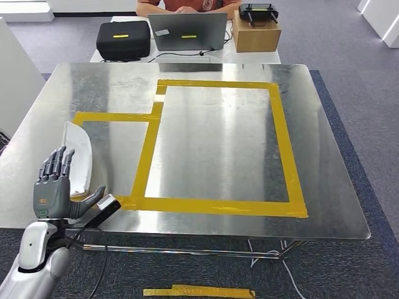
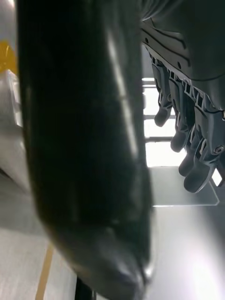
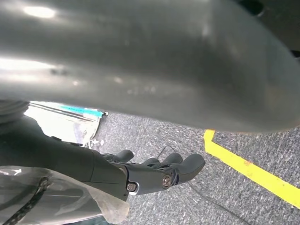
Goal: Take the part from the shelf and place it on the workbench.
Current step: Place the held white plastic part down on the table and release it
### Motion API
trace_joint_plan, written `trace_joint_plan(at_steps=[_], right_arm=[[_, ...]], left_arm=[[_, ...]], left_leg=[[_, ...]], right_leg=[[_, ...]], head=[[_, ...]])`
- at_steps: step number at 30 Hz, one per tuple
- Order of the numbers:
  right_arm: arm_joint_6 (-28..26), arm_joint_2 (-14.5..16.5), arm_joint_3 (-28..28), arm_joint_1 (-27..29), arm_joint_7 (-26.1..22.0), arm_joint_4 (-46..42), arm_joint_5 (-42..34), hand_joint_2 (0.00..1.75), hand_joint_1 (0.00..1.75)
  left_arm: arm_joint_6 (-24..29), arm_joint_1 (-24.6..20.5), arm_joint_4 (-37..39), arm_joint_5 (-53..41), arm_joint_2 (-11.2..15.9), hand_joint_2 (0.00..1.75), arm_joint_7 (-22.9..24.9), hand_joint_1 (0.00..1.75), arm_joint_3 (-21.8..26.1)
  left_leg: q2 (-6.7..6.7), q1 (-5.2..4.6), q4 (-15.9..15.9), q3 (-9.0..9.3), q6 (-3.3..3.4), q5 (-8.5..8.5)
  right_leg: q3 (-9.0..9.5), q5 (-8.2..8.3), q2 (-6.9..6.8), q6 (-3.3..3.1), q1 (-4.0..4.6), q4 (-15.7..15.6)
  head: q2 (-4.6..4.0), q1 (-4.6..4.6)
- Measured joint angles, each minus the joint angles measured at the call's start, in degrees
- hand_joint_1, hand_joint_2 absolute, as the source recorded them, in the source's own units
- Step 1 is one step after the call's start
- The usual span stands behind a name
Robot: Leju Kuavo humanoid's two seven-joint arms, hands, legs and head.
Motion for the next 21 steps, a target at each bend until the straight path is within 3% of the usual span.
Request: trace_joint_plan(at_steps=[11, 17, 19, 21], right_arm=[[-0.1, 0.0, 0.0, 0.0, -0.2, 0.0, -0.2, 0.00, 0.00], [-0.2, 0.0, 0.0, 0.0, -0.2, 0.0, -0.5, 0.00, 0.00], [-0.3, 0.0, 0.0, 0.1, -0.2, 0.0, -0.6, 0.00, 0.00], [-0.3, 0.0, 0.0, 0.1, -0.1, 0.0, -0.6, 0.00, 0.00]], left_arm=[[0.6, 0.6, -2.8, 0.0, 0.0, 0.00, -0.3, 0.00, -0.3], [1.1, 0.6, -3.1, 0.5, 0.0, 0.00, -0.7, 0.00, -0.4], [1.2, 0.6, -3.4, 0.5, 0.0, 0.00, -0.7, 0.00, -0.4], [1.2, 0.6, -3.8, 0.5, 0.0, 0.00, -0.8, 0.00, -0.4]], left_leg=[[0.00, -0.05, 0.1, -0.02, 0.08, -0.05], [0.00, -0.24, 0.6, -0.15, 0.63, -0.36], [0.01, -0.24, 0.4, -0.10, 1.03, -0.14], [0.19, 0.04, -0.4, 0.12, 1.52, 0.56]], right_leg=[[0.01, 0.04, 0.00, 0.07, -0.06, -0.1], [0.09, 0.06, 0.00, 0.45, -0.24, -0.1], [0.19, 0.22, 0.01, 0.86, -0.27, -0.3], [-0.21, -0.73, -0.06, 1.32, -0.25, 0.4]], head=[[0.00, -0.01], [0.00, -0.02], [0.00, -0.02], [0.00, 0.06]])
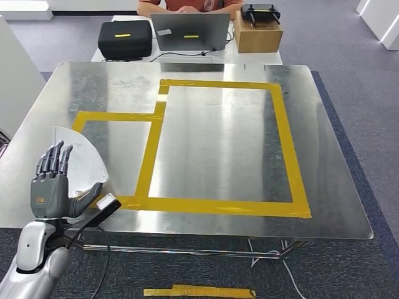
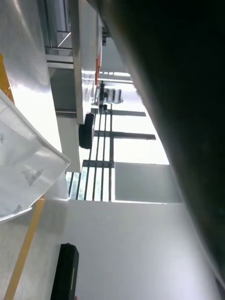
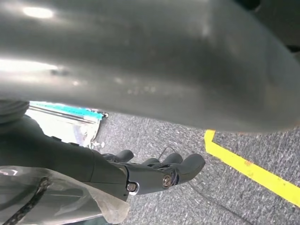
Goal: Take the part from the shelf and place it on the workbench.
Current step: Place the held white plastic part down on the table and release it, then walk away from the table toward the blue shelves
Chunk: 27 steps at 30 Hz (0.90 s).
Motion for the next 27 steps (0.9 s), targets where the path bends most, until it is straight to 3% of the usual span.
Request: trace_joint_plan(at_steps=[2, 4, 5, 6, 7, 9, 11, 14, 16, 19, 20, 21, 22, 25, 27], right_arm=[[0.0, 0.0, 0.0, 0.0, 0.0, 0.0, 0.0, 0.00, 0.00], [0.0, 0.0, 0.0, 0.0, 0.0, 0.0, 0.0, 0.00, 0.00], [0.0, -0.1, 0.0, 0.1, 0.0, 0.0, 0.0, 0.00, 0.00], [0.0, -0.1, 0.0, 0.1, 0.0, 0.0, 0.0, 0.00, 0.00], [0.0, -0.1, 0.0, 0.2, 0.0, 0.0, 0.0, 0.00, 0.00], [0.0, -0.2, 0.0, 0.1, 0.1, 0.0, 0.0, 0.00, 0.00], [0.1, -0.2, 0.0, 0.0, 0.2, 0.0, 0.0, 0.00, 0.00], [0.2, -0.2, 0.0, 0.0, 0.3, 0.0, -0.1, 0.00, 0.00], [0.1, -0.3, 0.0, 0.0, 0.3, 0.0, -0.1, 0.00, 0.00], [0.2, -0.3, 0.0, 0.1, 0.3, 0.0, -0.1, 0.00, 0.00], [0.2, -0.3, 0.0, 0.2, 0.3, 0.0, -0.1, 0.00, 0.00], [0.2, -0.3, 0.0, 0.2, 0.3, 0.0, -0.1, 0.00, 0.00], [0.2, -0.3, 0.0, 0.2, 0.3, 0.0, -0.1, 0.00, 0.00], [0.2, -0.3, 0.0, 0.2, 0.5, 0.0, -0.1, 0.00, 0.00], [0.2, -0.4, 0.0, 0.2, 0.8, 0.0, -0.1, 0.00, 0.00]], left_arm=[[0.1, 0.0, -0.2, 0.0, 0.0, 0.00, -0.1, 0.00, -0.1], [0.1, 0.1, -0.2, 0.0, 0.0, 0.00, -0.1, 0.00, -0.2], [0.1, 0.2, -0.2, 0.0, 0.0, 0.00, -0.1, 0.00, -0.3], [0.1, 0.3, -0.2, 0.0, 0.0, 0.00, -0.1, 0.00, -0.3], [0.1, 0.3, -0.2, 0.0, -0.1, 0.00, -0.1, 0.00, -0.3], [0.1, 0.4, -0.2, 0.1, -0.1, 0.00, -0.1, 0.00, -0.3], [0.1, 0.3, -0.2, 0.1, -0.1, 0.00, -0.1, 0.00, -0.4], [0.1, 0.4, -0.2, 0.2, 0.0, 0.00, -0.1, 0.00, -0.4], [0.1, 0.4, -0.2, 0.2, 0.0, 0.00, -0.1, 0.00, -0.4], [0.1, 0.4, -0.2, 0.2, 0.1, 0.00, -0.1, 0.00, -0.4], [0.1, 0.4, -0.2, 0.2, 0.1, 0.00, -0.1, 0.00, -0.4], [0.1, 0.4, -0.2, 0.2, 0.1, 0.00, -0.1, 0.00, -0.5], [0.1, 0.4, -0.2, 0.2, 0.1, 0.00, -0.1, 0.00, -0.5], [0.0, 0.3, -0.2, 0.3, 0.1, 0.00, -0.1, 0.00, -0.5], [0.0, 0.3, -0.2, 0.4, 0.1, 0.00, -0.1, 0.00, -0.5]], left_leg=[[0.24, 0.28, -0.6, -0.06, 0.31, 0.50], [0.39, 0.33, -0.6, -0.47, 0.33, 0.70], [0.45, 0.36, -0.6, -0.66, 0.25, 0.81], [0.48, 0.43, -0.6, -0.82, 0.11, 0.94], [0.47, 0.53, -0.5, -0.96, -0.05, 1.07], [0.41, 0.68, -0.2, -1.29, -0.56, 1.27], [0.26, 0.61, 0.1, -1.71, -1.32, 1.59], [0.03, 0.62, 0.4, -2.18, -2.46, 2.13], [0.46, 0.75, 2.5, -3.12, -2.99, -0.28], [1.16, 0.79, 13.0, -6.00, -3.44, -7.97], [1.19, 0.78, 15.9, -6.43, -3.45, -9.28], [1.20, 0.77, 17.1, -6.04, -3.35, -9.42], [1.21, 0.74, 15.9, -4.59, -3.16, -8.53], [1.31, 0.39, 3.9, 3.40, -2.05, -5.04], [1.37, 0.01, -0.6, 5.86, -1.49, -4.76]], right_leg=[[-1.98, -3.49, -0.14, 0.36, -0.05, 4.7], [-4.98, -7.34, -0.21, 0.76, -0.16, 12.3], [-5.82, -8.05, -0.23, 0.96, -0.23, 14.8], [-5.61, -7.56, -0.25, 1.12, -0.31, 15.0], [-4.18, -6.04, -0.26, 1.27, -0.43, 12.8], [0.74, -2.73, -0.12, 1.50, -0.70, 4.5], [3.64, -1.40, 0.33, 1.06, -0.73, -0.6], [3.22, -1.10, 0.39, -0.43, -0.60, -0.9], [2.47, -0.34, -0.05, -1.63, -0.62, -1.0], [0.91, 0.90, -0.72, -2.47, -0.35, -0.9], [0.36, 1.25, -0.91, -2.52, -0.22, -0.8], [-0.18, 1.59, -1.07, -2.55, -0.09, -0.7], [-0.71, 1.89, -1.18, -2.55, 0.03, -0.6], [-1.77, 2.73, -1.29, -2.27, 0.32, -0.2], [-2.12, 3.48, -1.30, -1.68, 0.34, -0.3]], head=[[0.00, 0.19], [0.00, 0.28], [0.00, 0.26], [0.00, 0.27], [0.00, 0.27], [0.00, 0.30], [0.00, 0.30], [0.00, 0.31], [0.00, 0.13], [0.00, -0.09], [0.00, -0.09], [0.00, -0.09], [0.00, -0.08], [0.00, -0.03], [0.00, 0.00]])
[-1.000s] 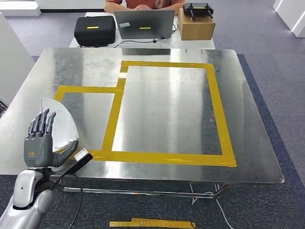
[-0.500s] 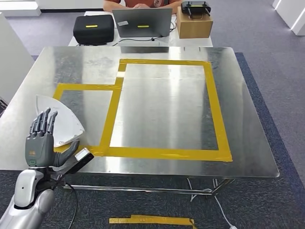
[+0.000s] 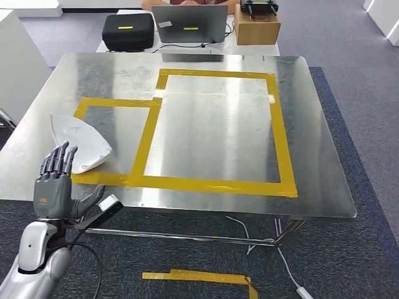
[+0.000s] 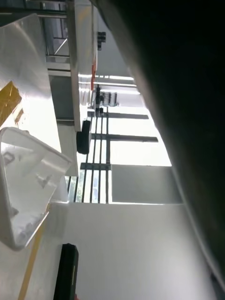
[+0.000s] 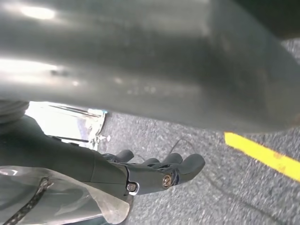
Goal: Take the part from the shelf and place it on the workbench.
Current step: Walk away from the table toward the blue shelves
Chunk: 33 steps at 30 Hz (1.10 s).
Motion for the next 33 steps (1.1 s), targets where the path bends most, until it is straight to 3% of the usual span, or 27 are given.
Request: trace_joint_plan(at_steps=[3, 5, 7, 8, 9, 10, 12, 14, 15, 16, 18, 19, 21, 23, 24, 25, 26, 28, 30, 31, 33], right_arm=[[0.1, -0.1, 0.0, 0.1, 0.5, 0.0, 0.0, 0.00, 0.00], [0.1, -0.1, 0.0, 0.1, 0.9, 0.0, 0.1, 0.00, 0.00], [0.1, -0.2, 0.0, 0.1, 1.2, 0.0, 0.2, 0.00, 0.00], [0.1, -0.2, 0.0, 0.1, 1.3, 0.0, 0.2, 0.00, 0.00], [0.0, -0.2, 0.0, 0.1, 1.5, 0.0, 0.2, 0.00, 0.00], [0.0, -0.3, 0.0, 0.1, 1.7, 0.0, 0.2, 0.00, 0.00], [0.0, -0.4, 0.0, 0.0, 2.0, 0.0, 0.2, 0.00, 0.00], [0.0, -0.5, 0.0, -0.1, 2.1, 0.0, 0.2, 0.00, 0.00], [0.0, -0.6, 0.0, -0.2, 2.2, 0.0, 0.2, 0.00, 0.00], [0.1, -0.6, 0.0, -0.2, 2.2, 0.0, 0.1, 0.00, 0.00], [0.2, -0.7, 0.0, -0.1, 2.4, 0.0, 0.1, 0.00, 0.00], [0.3, -0.8, 0.0, -0.1, 2.5, 0.0, 0.1, 0.00, 0.00], [0.5, -1.0, 0.0, -0.1, 2.7, 0.0, 0.0, 0.00, 0.00], [0.6, -1.2, 0.0, -0.1, 3.0, 0.1, 0.0, 0.00, 0.00], [0.7, -1.3, 0.0, 0.0, 3.1, 0.1, 0.1, 0.00, 0.00], [0.7, -1.4, 0.0, 0.0, 3.3, 0.1, 0.3, 0.00, 0.00], [0.7, -1.4, 0.0, 0.0, 3.3, 0.1, 0.6, 0.00, 0.00], [0.8, -1.5, 0.0, 0.1, 3.5, 0.1, 1.0, 0.00, 0.00], [0.8, -1.6, 0.0, 0.1, 3.6, 0.1, 1.2, 0.00, 0.00], [0.8, -1.6, 0.0, 0.1, 3.6, 0.1, 1.2, 0.00, 0.00], [0.8, -1.7, 0.0, 0.2, 3.6, 0.2, 1.3, 0.00, 0.00]], left_arm=[[-0.2, -0.1, 0.0, 0.2, 0.0, 0.00, 0.0, 0.00, 0.0], [-0.3, -0.2, 0.0, 0.2, -0.1, 0.00, 0.0, 0.00, 0.0], [-0.4, -0.1, 0.0, 0.2, -0.1, 0.00, 0.1, 0.00, 0.0], [-0.4, 0.0, 0.0, 0.3, -0.1, 0.00, 0.1, 0.00, 0.0], [-0.5, 0.1, 0.0, 0.3, -0.1, 0.00, 0.1, 0.00, 0.0], [-0.5, 0.1, 0.0, 0.3, -0.1, 0.00, 0.2, 0.00, 0.0], [-0.6, 0.3, 0.1, 0.4, -0.1, 0.00, 0.3, 0.00, 0.0], [-0.7, 0.4, 0.1, 0.5, -0.2, 0.00, 0.4, 0.00, 0.0], [-0.8, 0.5, 0.2, 0.6, -0.2, 0.00, 0.5, 0.00, 0.0], [-1.0, 0.6, 0.4, 0.7, -0.2, 0.00, 0.6, 0.00, 0.0], [-1.5, 1.0, 1.3, 0.8, -0.4, 0.00, 0.8, 0.00, 0.0], [-1.7, 1.2, 2.1, 0.9, -0.5, 0.00, 1.0, 0.00, 0.0], [-1.8, 1.6, 4.6, 1.1, -0.7, 0.00, 1.3, 0.00, 0.1], [-1.7, 1.9, 7.5, 1.2, -1.1, 0.00, 1.6, 0.00, 0.2], [-1.5, 2.2, 9.1, 1.4, -1.4, 0.00, 1.7, 0.00, 0.2], [-1.3, 2.3, 10.8, 1.5, -1.6, 0.00, 1.8, 0.00, 0.3], [-1.1, 2.5, 12.4, 1.7, -1.9, 0.00, 1.9, 0.00, 0.4], [-0.7, 2.6, 15.1, 1.9, -2.4, 0.00, 2.0, 0.00, 0.6], [-0.3, 2.6, 16.9, 2.0, -2.8, 0.00, 2.0, 0.00, 0.9], [-0.2, 2.6, 17.7, 2.0, -3.0, 0.00, 2.1, 0.00, 1.0], [0.0, 2.7, 19.0, 2.0, -3.3, 0.00, 2.1, 0.00, 1.2]], left_leg=[[0.13, -0.02, -0.9, -0.60, 0.84, 1.32], [0.33, 0.24, -1.4, -1.64, 1.57, 2.66], [0.39, 0.18, -1.4, -3.08, 1.86, 3.75], [0.39, 0.13, -1.3, -3.86, 1.84, 4.29], [0.39, 0.09, -1.2, -4.64, 1.82, 4.82], [0.39, 0.06, -1.0, -5.42, 1.75, 5.31], [0.34, 0.04, -0.5, -6.81, 1.49, 6.13], [0.29, -0.12, -0.1, -7.84, 1.01, 6.88], [0.29, -0.17, 0.0, -8.16, 0.74, 7.34], [0.30, -0.20, 0.0, -8.38, 0.43, 7.87], [0.22, -0.14, 0.0, -8.68, -0.22, 8.35], [0.19, -0.08, 0.7, -9.03, -0.55, 7.32], [0.21, 0.16, 5.7, -10.57, -1.18, 2.32], [0.26, 0.41, 13.3, -12.27, -1.65, -2.53], [0.26, 0.49, 15.8, -12.36, -1.76, -3.24], [0.26, 0.54, 16.4, -11.59, -1.77, -2.68], [0.27, 0.56, 14.9, -9.83, -1.68, -1.31], [0.27, 0.48, 7.2, -4.20, -1.21, 0.73], [0.22, 0.22, 0.6, -0.09, -0.58, 0.52], [0.19, 0.02, -0.8, 0.54, -0.29, 0.20], [0.28, -0.06, -1.3, -0.03, 0.45, 1.12]], right_leg=[[-0.62, 0.47, 0.15, 1.18, -0.14, -0.1], [-2.10, -2.88, 0.40, 1.69, -0.18, 2.9], [-4.23, -8.10, 0.50, 1.96, -0.28, 9.9], [-4.94, -9.62, 0.49, 2.07, -0.31, 13.4], [-4.96, -9.79, 0.49, 2.13, -0.32, 15.4], [-4.02, -8.75, 0.49, 2.13, -0.31, 15.5], [0.74, -5.44, 0.54, 1.90, -0.30, 9.6], [6.42, -4.88, 0.77, 1.54, -0.20, 1.2], [7.99, -5.25, 0.89, 1.40, -0.12, -1.4], [8.59, -5.57, 0.98, 1.24, 0.00, -2.6], [7.78, -4.80, 0.82, 0.51, -0.05, -2.8], [7.34, -4.28, 0.67, -0.05, -0.13, -2.9], [6.30, -3.07, 0.34, -0.98, -0.22, -3.0], [4.65, -1.93, 0.20, -1.31, -0.06, -2.7], [3.76, -1.40, 0.15, -1.34, 0.00, -2.5], [2.83, -0.93, 0.11, -1.30, 0.06, -2.2], [1.87, -0.50, 0.09, -1.22, 0.10, -1.8], [0.17, 0.33, 0.10, -0.87, 0.21, -1.1], [-0.70, 1.20, 0.07, -0.26, 0.30, -0.8], [-0.89, 1.68, 0.03, 0.12, 0.28, -0.8], [-1.13, 2.36, 0.07, 0.85, 0.15, -1.0]], head=[[0.00, 0.01], [0.00, 0.20], [0.00, 0.46], [0.00, 0.52], [0.00, 0.54], [0.00, 0.60], [0.00, 0.86], [0.00, 1.29], [0.00, 1.47], [0.01, 1.63], [0.01, 1.76], [0.01, 1.70], [0.00, 1.47], [0.00, 1.32], [0.00, 1.32], [0.00, 1.28], [0.00, 1.27], [0.00, 1.24], [0.01, 1.26], [0.01, 1.19], [0.01, 1.03]])
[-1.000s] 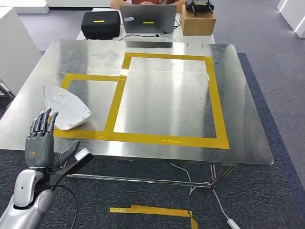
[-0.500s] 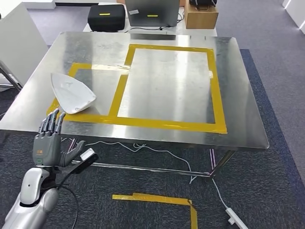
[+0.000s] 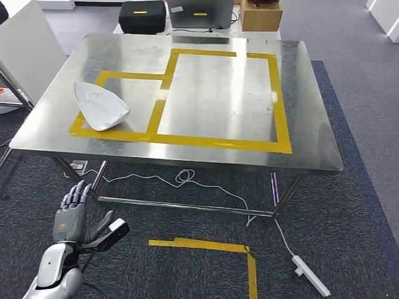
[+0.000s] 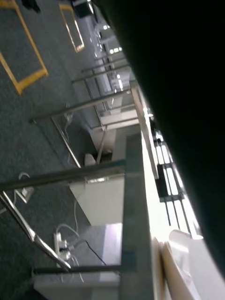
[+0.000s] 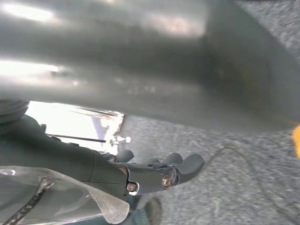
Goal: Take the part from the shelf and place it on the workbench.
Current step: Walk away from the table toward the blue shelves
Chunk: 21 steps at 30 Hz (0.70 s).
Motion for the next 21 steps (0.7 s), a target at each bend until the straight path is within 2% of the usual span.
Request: trace_joint_plan(at_steps=[1, 2, 4, 5, 6, 7, 8, 9, 10, 11, 12, 13, 14, 15, 16, 17, 18, 20, 21], right_arm=[[0.0, 0.0, 0.0, 0.0, 0.0, 0.0, 0.0, 0.00, 0.00], [0.0, -0.1, 0.0, 0.0, 0.0, 0.0, 0.0, 0.00, 0.00], [0.0, -0.2, 0.0, 0.0, 0.2, 0.0, 0.3, 0.00, 0.00], [0.0, -0.2, 0.0, 0.0, 0.3, 0.1, 0.6, 0.00, 0.00], [0.0, -0.2, 0.0, 0.0, 0.5, 0.1, 0.8, 0.00, 0.00], [0.0, -0.3, 0.0, 0.0, 0.6, 0.1, 1.1, 0.00, 0.00], [-0.1, -0.3, 0.0, 0.0, 0.8, 0.1, 1.3, 0.00, 0.00], [-0.1, -0.4, 0.0, 0.0, 0.9, 0.1, 1.4, 0.00, 0.00], [-0.1, -0.5, 0.0, -0.1, 1.0, 0.1, 1.5, 0.00, 0.00], [-0.1, -0.6, 0.0, -0.2, 1.0, 0.1, 1.6, 0.00, 0.00], [-0.1, -0.6, 0.0, -0.3, 1.0, 0.1, 1.6, 0.00, 0.00], [-0.1, -0.6, 0.0, -0.3, 1.0, 0.1, 1.5, 0.00, 0.00], [-0.2, -0.6, 0.0, -0.3, 1.0, 0.1, 1.3, 0.00, 0.00], [-0.3, -0.6, 0.0, -0.2, 0.8, 0.1, 1.0, 0.00, 0.00], [-0.4, -0.6, 0.0, -0.2, 0.7, 0.1, 0.7, 0.00, 0.00], [-0.4, -0.6, 0.0, -0.1, 0.6, 0.1, 0.5, 0.00, 0.00], [-0.5, -0.6, 0.0, 0.0, 0.5, 0.1, 0.4, 0.00, 0.00], [-0.6, -0.6, 0.0, 0.0, 0.2, 0.1, 0.0, 0.00, 0.00], [-0.7, -0.6, 0.0, 0.0, 0.0, 0.1, -0.3, 0.00, 0.00]], left_arm=[[0.0, 0.0, 0.5, 0.0, -0.2, 0.00, 0.0, 0.00, 0.0], [0.0, -0.1, 0.8, 0.0, -0.3, 0.00, 0.0, 0.00, 0.1], [-0.2, -0.1, 1.6, 0.1, -0.7, 0.00, 0.1, 0.00, 0.1], [-0.4, -0.2, 2.2, 0.1, -0.8, 0.00, 0.3, 0.00, 0.2], [-0.6, -0.1, 3.1, 0.3, -1.0, 0.00, 0.4, 0.00, 0.4], [-0.6, -0.1, 4.1, 0.4, -1.2, 0.00, 0.6, 0.00, 0.5], [-0.6, -0.1, 5.3, 0.6, -1.4, 0.00, 0.7, 0.00, 0.7], [-0.5, -0.1, 6.6, 0.9, -1.7, 0.00, 0.7, 0.00, 0.8], [-0.3, -0.1, 7.9, 1.3, -2.0, 0.00, 0.6, 0.00, 1.0], [0.0, -0.1, 9.5, 1.8, -2.2, 0.00, 0.4, 0.00, 1.2], [0.3, -0.1, 11.1, 2.4, -2.6, 0.00, 0.0, 0.00, 1.4], [0.6, -0.2, 13.0, 3.2, -2.9, 0.00, -0.4, 0.00, 1.6], [0.7, -0.3, 15.0, 4.0, -3.3, 0.00, -0.9, 0.00, 1.8], [0.8, -0.3, 16.9, 4.7, -3.5, 0.00, -1.4, 0.00, 2.0], [0.7, -0.1, 18.6, 5.4, -3.9, 0.00, -1.8, 0.00, 2.1], [0.7, 0.0, 20.2, 5.8, -4.1, 0.00, -2.1, 0.00, 2.3], [0.7, 0.1, 21.6, 6.1, -4.4, 0.00, -2.4, 0.00, 2.4], [0.5, 0.0, 24.5, 6.7, -5.0, 0.00, -2.8, 0.00, 2.6], [0.0, -0.2, 26.1, 7.2, -5.2, 0.00, -3.1, 0.00, 2.7]], left_leg=[[0.10, 0.10, -0.2, -0.45, 0.43, 0.61], [0.21, 0.25, -0.4, -1.09, 0.88, 1.33], [0.28, 0.34, -0.5, -2.66, 1.36, 2.69], [0.29, 0.30, -0.5, -3.53, 1.42, 3.36], [0.31, 0.26, -0.4, -4.44, 1.37, 4.04], [0.33, 0.23, -0.3, -5.36, 1.29, 4.70], [0.34, 0.22, -0.1, -6.29, 1.18, 5.31], [0.33, 0.22, 0.1, -7.22, 1.04, 5.90], [0.30, 0.21, 0.3, -8.03, 0.85, 6.43], [0.28, 0.14, 0.7, -8.72, 0.62, 6.94], [0.26, 0.08, 0.9, -9.16, 0.37, 7.53], [0.27, 0.05, 0.9, -9.40, 0.12, 8.11], [0.27, 0.05, 0.9, -9.52, -0.16, 8.71], [0.21, 0.08, 0.7, -9.63, -0.44, 9.19], [0.15, 0.13, 0.9, -9.88, -0.79, 8.72], [0.08, 0.19, 2.0, -10.35, -1.14, 7.09], [0.03, 0.26, 4.3, -11.06, -1.43, 4.46], [0.05, 0.44, 11.8, -12.67, -1.84, -1.60], [0.05, 0.48, 15.4, -13.09, -1.92, -3.11]], right_leg=[[-0.52, -0.74, 0.12, 0.30, -0.02, 0.4], [-1.21, -2.52, 0.25, 0.57, -0.02, 1.8], [-3.07, -8.34, 0.42, 0.95, -0.08, 7.9], [-3.70, -10.68, 0.42, 1.10, -0.13, 11.7], [-3.88, -11.70, 0.42, 1.21, -0.15, 14.7], [-3.33, -11.27, 0.42, 1.27, -0.15, 16.1], [-1.90, -9.73, 0.42, 1.27, -0.15, 15.7], [0.49, -7.96, 0.43, 1.22, -0.15, 13.3], [3.69, -7.06, 0.51, 1.10, -0.15, 9.3], [7.20, -7.16, 0.63, 0.91, -0.11, 4.5], [9.76, -7.78, 0.75, 0.67, -0.03, 0.7], [11.24, -8.51, 0.88, 0.45, 0.06, -1.8], [11.54, -8.71, 0.92, 0.19, 0.17, -2.9], [10.93, -8.33, 0.86, -0.17, 0.14, -2.7], [10.44, -7.85, 0.75, -0.63, 0.06, -2.7], [9.88, -7.30, 0.57, -1.20, -0.02, -2.6], [9.25, -6.69, 0.37, -1.70, -0.11, -2.6], [7.82, -5.56, 0.10, -2.19, -0.01, -2.2], [6.93, -4.99, 0.04, -2.23, 0.05, -1.9]], head=[[0.01, -0.07], [0.01, 0.01], [0.00, 0.14], [-0.01, 0.21], [0.00, 0.19], [0.01, 0.18], [0.01, 0.20], [0.01, 0.19], [0.00, 0.21], [-0.01, 0.20], [0.00, 0.20], [0.01, 0.20], [0.01, 0.19], [0.02, 0.21], [0.02, 0.17], [0.01, 0.08], [0.01, 0.00], [0.01, -0.16], [0.01, -0.18]])
